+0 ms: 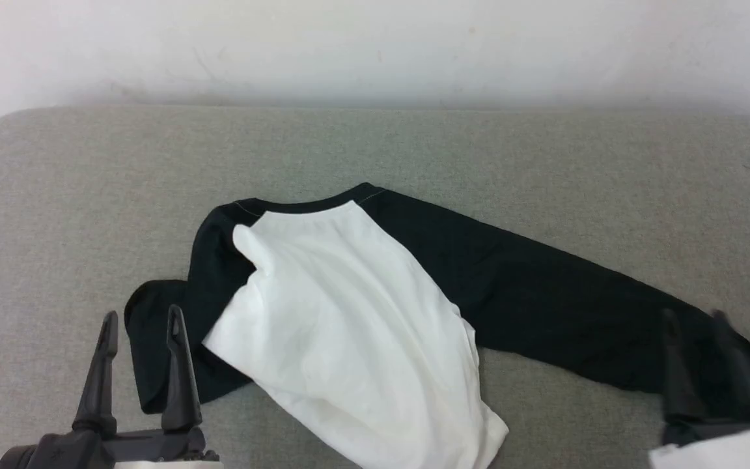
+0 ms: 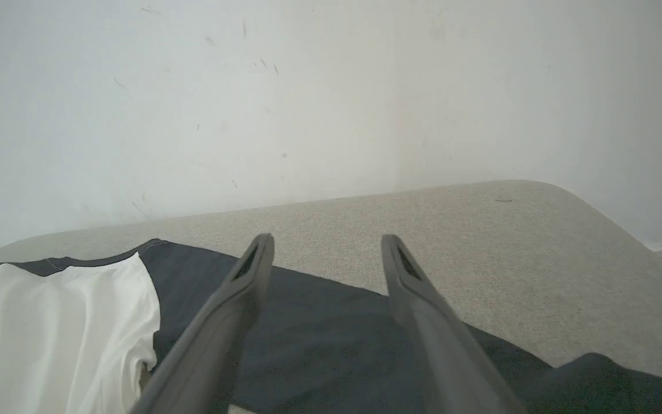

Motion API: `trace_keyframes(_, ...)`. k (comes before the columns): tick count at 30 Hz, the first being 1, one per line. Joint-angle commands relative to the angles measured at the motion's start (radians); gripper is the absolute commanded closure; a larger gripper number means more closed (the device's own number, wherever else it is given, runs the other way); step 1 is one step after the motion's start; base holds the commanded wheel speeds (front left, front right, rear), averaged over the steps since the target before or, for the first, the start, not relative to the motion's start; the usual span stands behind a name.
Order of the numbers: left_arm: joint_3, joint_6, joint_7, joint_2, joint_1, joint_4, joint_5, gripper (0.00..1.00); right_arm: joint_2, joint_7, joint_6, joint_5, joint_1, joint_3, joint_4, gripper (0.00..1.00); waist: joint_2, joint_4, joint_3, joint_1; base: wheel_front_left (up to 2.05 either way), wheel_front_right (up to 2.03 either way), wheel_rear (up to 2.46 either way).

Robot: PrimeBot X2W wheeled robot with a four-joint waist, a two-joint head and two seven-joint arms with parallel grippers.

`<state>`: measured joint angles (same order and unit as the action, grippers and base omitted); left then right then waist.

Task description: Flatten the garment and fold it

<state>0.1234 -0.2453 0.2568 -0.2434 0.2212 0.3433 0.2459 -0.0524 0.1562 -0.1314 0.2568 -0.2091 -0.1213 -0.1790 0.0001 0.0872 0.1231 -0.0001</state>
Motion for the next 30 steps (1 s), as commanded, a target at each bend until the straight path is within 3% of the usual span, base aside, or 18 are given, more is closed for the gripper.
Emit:
trace_keyframes(1, -0.013, 0.012, 0.005, 0.008, -0.003, -0.002, -0.009, 0.0, 0.002, -0.019, 0.001, -0.014, 0.017, 0.02, -0.014, 0.0, -0.0001, 0.006, -0.006, 0.0001, 0.0, 0.0, 0.0)
trace_keyframes(7, -0.032, 0.08, 0.005, 0.05, -0.025, -0.022, -0.037, 0.0, 0.002, -0.292, 0.001, -0.072, 0.053, 0.21, -0.045, 0.0, -0.0001, 0.021, 0.003, 0.0001, 0.0, 0.0, 0.0)
trace_keyframes(14, -0.041, 0.14, 0.005, 0.108, -0.046, -0.054, -0.06, 0.0, 0.002, -0.505, 0.001, -0.057, 0.087, 0.266, 0.015, 0.0, -0.0001, 0.07, 0.028, 0.0001, 0.0, 0.0, 0.0)
trace_keyframes(24, -0.063, 0.193, 0.005, 0.146, -0.061, -0.094, -0.09, 0.0, 0.002, -0.566, 0.001, -0.05, 0.175, 0.328, 0.208, 0.0, -0.0001, 0.13, 0.026, 0.0001, 0.0, 0.0, 0.0)
trace_keyframes(25, -0.063, 0.198, 0.005, 0.149, -0.061, -0.098, -0.092, 0.0, 0.002, -0.569, 0.001, -0.055, 0.182, 0.331, 0.234, 0.09, -0.0001, 0.133, 0.025, 0.0001, 0.0, 0.0, 0.0)
trace_keyframes(26, -0.062, 0.203, 0.005, 0.152, -0.062, -0.103, -0.093, 0.0, 0.002, -0.564, 0.001, -0.053, 0.189, 0.329, 0.257, 0.5, -0.0001, 0.135, 0.024, 0.0001, 0.0, 0.0, 0.0)
trace_keyframes(27, -0.062, 0.206, 0.005, 0.154, -0.063, -0.107, -0.095, 0.0, 0.002, -0.551, 0.001, -0.044, 0.196, 0.319, 0.276, 0.83, -0.0001, 0.136, 0.023, 0.0001, 0.0, 0.0, 0.0)
trace_keyframes(28, -0.063, 0.209, 0.005, 0.157, -0.064, -0.109, -0.097, 0.0, 0.002, -0.542, 0.001, -0.051, 0.203, 0.314, 0.295, 1.0, -0.0001, 0.136, 0.022, 0.0001, 0.0, 0.0, 0.0)
trace_keyframes(30, -0.066, 0.215, 0.005, 0.161, -0.066, -0.113, -0.099, 0.0, 0.002, -0.513, 0.001, -0.053, 0.216, 0.304, 0.32, 1.0, -0.0001, 0.133, 0.021, 0.0001, 0.0, 0.0, 0.0)
